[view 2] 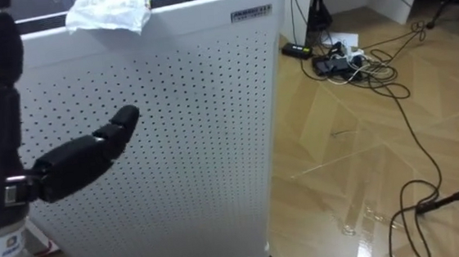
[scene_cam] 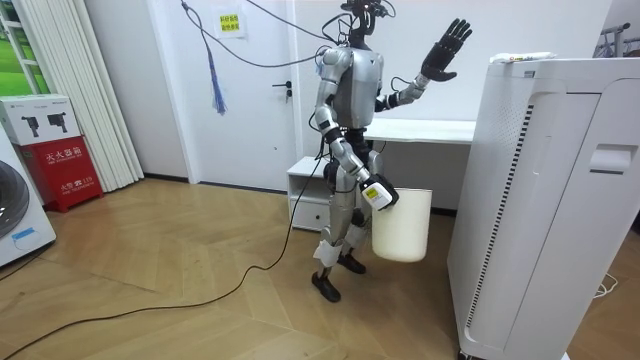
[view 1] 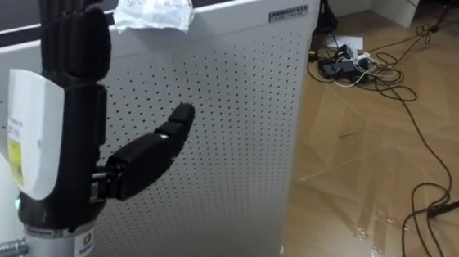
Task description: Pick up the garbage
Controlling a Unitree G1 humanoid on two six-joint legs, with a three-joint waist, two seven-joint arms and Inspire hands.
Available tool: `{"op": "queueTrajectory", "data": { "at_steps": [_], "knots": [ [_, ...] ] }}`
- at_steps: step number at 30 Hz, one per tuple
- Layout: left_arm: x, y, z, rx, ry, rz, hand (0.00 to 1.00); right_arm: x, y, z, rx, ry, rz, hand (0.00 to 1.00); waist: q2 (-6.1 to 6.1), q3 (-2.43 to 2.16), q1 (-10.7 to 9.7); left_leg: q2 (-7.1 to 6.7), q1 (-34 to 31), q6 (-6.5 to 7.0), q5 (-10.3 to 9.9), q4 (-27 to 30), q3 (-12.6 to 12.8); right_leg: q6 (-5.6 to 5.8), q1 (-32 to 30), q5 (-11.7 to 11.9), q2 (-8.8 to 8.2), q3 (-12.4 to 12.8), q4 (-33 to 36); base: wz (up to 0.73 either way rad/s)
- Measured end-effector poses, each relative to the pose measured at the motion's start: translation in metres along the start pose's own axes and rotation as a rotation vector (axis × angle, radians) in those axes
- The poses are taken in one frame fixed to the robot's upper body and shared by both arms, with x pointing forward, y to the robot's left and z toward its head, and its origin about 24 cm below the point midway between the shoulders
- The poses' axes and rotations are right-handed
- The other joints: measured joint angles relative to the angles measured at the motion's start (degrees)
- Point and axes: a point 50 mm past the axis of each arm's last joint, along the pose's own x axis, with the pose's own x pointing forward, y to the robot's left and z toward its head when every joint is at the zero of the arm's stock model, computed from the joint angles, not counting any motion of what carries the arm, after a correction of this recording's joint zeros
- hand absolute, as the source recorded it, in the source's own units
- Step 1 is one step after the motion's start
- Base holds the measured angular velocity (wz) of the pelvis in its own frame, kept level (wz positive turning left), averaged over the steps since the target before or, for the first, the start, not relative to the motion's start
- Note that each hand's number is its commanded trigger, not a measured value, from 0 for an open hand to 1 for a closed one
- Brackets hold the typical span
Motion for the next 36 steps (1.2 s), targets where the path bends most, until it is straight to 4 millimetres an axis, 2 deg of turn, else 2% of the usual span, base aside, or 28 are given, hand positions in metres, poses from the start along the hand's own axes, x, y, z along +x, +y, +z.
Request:
{"op": "queueTrajectory", "data": {
  "at_steps": [6,7,9,11,14,17,18,19,21,23,24,25,26,27,28,29,30,31,33,36],
  "knots": [
    [0.006,0.004,-0.005,0.089,-0.019,-0.001,0.0,-0.001,-0.002,0.001,-0.04,0.004,0.002,1.0,0.5,0.1,-0.2,0.25,0.5,-0.37,0.2,-1.6,0.0,-0.23,0.7,0.3,0.45,-0.1,-1.8,-0.01],
    [0.008,0.004,-0.005,0.093,-0.02,0.005,0.0,-0.001,-0.004,0.002,-0.048,0.004,0.003,1.0,0.77,0.26,-0.3,0.3,0.6,-0.44,0.3,-1.8,0.0,-0.24,0.7,0.3,0.51,-0.1,-1.8,0.0],
    [0.01,0.005,-0.005,0.099,-0.022,0.013,0.0,-0.002,-0.005,0.003,-0.094,0.012,0.007,1.0,1.36,0.31,-0.3,0.36,0.7,-0.49,0.3,-2.0,0.0,-0.24,0.6,0.3,0.6,0.1,-1.8,-0.02],
    [0.012,0.006,-0.006,0.105,-0.021,0.019,0.0,-0.003,-0.005,0.005,-0.157,0.012,0.02,1.0,2.25,0.25,-0.7,0.35,1.3,-0.58,0.4,-2.5,-1.0,-0.24,0.8,0.3,0.68,0.0,-1.7,-0.02],
    [0.017,0.005,-0.005,0.126,-0.048,0.019,0.0,-0.006,-0.005,0.002,-0.172,0.02,0.032,1.0,2.93,0.29,-1.3,0.31,2.5,-0.6,0.4,-2.9,-2.5,-0.24,2.0,0.3,0.81,0.3,-1.9,0.02],
    [0.021,0.006,-0.005,0.15,-0.077,0.008,0.0,-0.008,-0.007,0.004,-0.184,0.012,0.044,1.0,3.48,0.48,-2.5,0.31,2.7,-0.65,0.4,-3.5,-2.6,-0.25,2.2,0.3,0.86,0.7,-2.1,0.06],
    [0.02,0.005,-0.006,0.151,-0.073,0.003,0.0,-0.008,-0.007,0.005,-0.189,0.009,0.047,1.0,4.02,0.84,-2.2,0.54,3.8,-0.87,0.8,-4.2,-3.3,-0.51,0.9,0.0,1.0,1.3,0.1,-0.23],
    [0.019,0.003,-0.01,0.156,-0.059,-0.013,0.0,-0.008,-0.007,0.005,-0.188,0.01,0.052,1.0,4.15,0.86,-2.3,0.55,4.3,-0.96,1.0,-4.4,-4.9,-0.95,0.5,-0.3,0.97,1.3,1.3,-0.33],
    [0.018,0.001,-0.017,0.178,-0.039,-0.035,0.0,-0.008,-0.007,0.007,-0.191,0.004,0.053,1.0,3.88,0.98,-2.5,0.13,3.9,-1.0,1.0,-3.9,-4.4,-1.06,2.1,-0.1,0.33,1.6,-0.4,-0.05],
    [0.019,-0.003,-0.028,0.197,-0.017,-0.063,0.0,-0.008,-0.007,0.007,-0.19,0.003,0.045,1.0,2.18,2.04,-3.4,-1.15,0.6,-1.23,0.7,2.0,-1.0,-1.08,3.5,0.0,-1.31,6.0,-2.0,0.37],
    [0.02,-0.008,-0.033,0.196,0.004,-0.079,0.0,-0.009,-0.008,0.005,-0.183,0.006,0.032,1.0,1.41,2.06,-3.3,-1.99,-3.8,-1.65,0.1,3.3,2.4,-1.06,3.5,0.0,-2.64,11.5,-2.9,0.76],
    [0.027,-0.014,-0.031,0.188,-0.008,-0.082,0.0,-0.012,-0.018,0.006,-0.186,0.007,-0.006,1.0,2.8,1.47,-3.5,-1.39,-8.6,0.4,5.4,-2.0,3.3,-0.34,1.8,-0.6,-2.62,12.6,-2.1,0.67],
    [0.028,-0.016,-0.031,0.183,-0.007,-0.086,0.0,-0.013,-0.021,0.005,-0.179,0.018,-0.022,1.0,2.3,1.32,-2.9,-1.65,-8.6,-0.17,6.2,-1.6,5.0,0.35,0.6,-1.4,-3.4,12.6,-1.3,0.31],
    [0.026,-0.018,-0.034,0.187,0.012,-0.097,0.0,-0.013,-0.024,0.004,-0.181,0.028,-0.035,1.0,2.45,1.27,-1.0,-1.45,-8.2,0.27,6.6,-2.2,7.2,0.78,-0.5,-1.9,-3.41,10.6,-0.5,-0.3],
    [0.022,-0.02,-0.043,0.209,0.044,-0.12,0.0,-0.012,-0.021,0.005,-0.189,0.028,-0.029,1.0,2.51,1.3,0.1,-1.28,-7.3,0.27,6.6,-2.3,6.4,0.58,-0.8,-1.8,-2.83,9.1,-1.1,-0.39],
    [0.02,-0.021,-0.047,0.217,0.06,-0.131,0.0,-0.012,-0.02,0.005,-0.199,0.029,-0.025,1.0,2.76,1.34,0.2,-1.14,-6.7,0.26,6.5,-2.3,5.2,0.22,-1.0,-1.6,-2.12,9.1,-1.9,-0.37],
    [0.019,-0.021,-0.05,0.227,0.069,-0.14,0.0,-0.013,-0.02,0.004,-0.219,0.033,-0.024,1.0,3.12,1.31,0.6,-0.86,-5.8,0.16,6.5,-2.4,2.8,-0.67,-2.5,0.6,-0.94,8.9,-3.6,-0.14],
    [0.015,-0.026,-0.052,0.225,0.086,-0.168,0.0,-0.016,-0.022,0.001,-0.233,0.051,-0.03,1.0,4.26,0.72,0.3,-0.4,-4.6,-0.14,6.3,-2.6,1.9,-0.82,-2.4,2.6,-0.43,7.7,-3.4,-0.06],
    [0.009,-0.03,-0.06,0.235,0.121,-0.206,0.0,-0.017,-0.024,-0.002,-0.233,0.076,-0.032,1.0,5.21,0.04,-0.2,-0.31,-2.4,-0.26,6.4,-4.2,2.7,-0.92,-0.4,2.7,-0.15,7.2,-3.5,0.06],
    [0.005,-0.032,-0.067,0.26,0.172,-0.231,0.0,-0.017,-0.025,-0.003,-0.233,0.089,-0.032,1.0,5.73,-0.13,-1.2,0.05,-0.9,-0.32,6.4,-5.6,4.0,-0.93,0.6,2.7,0.44,7.0,-3.5,0.01]
  ]
}}
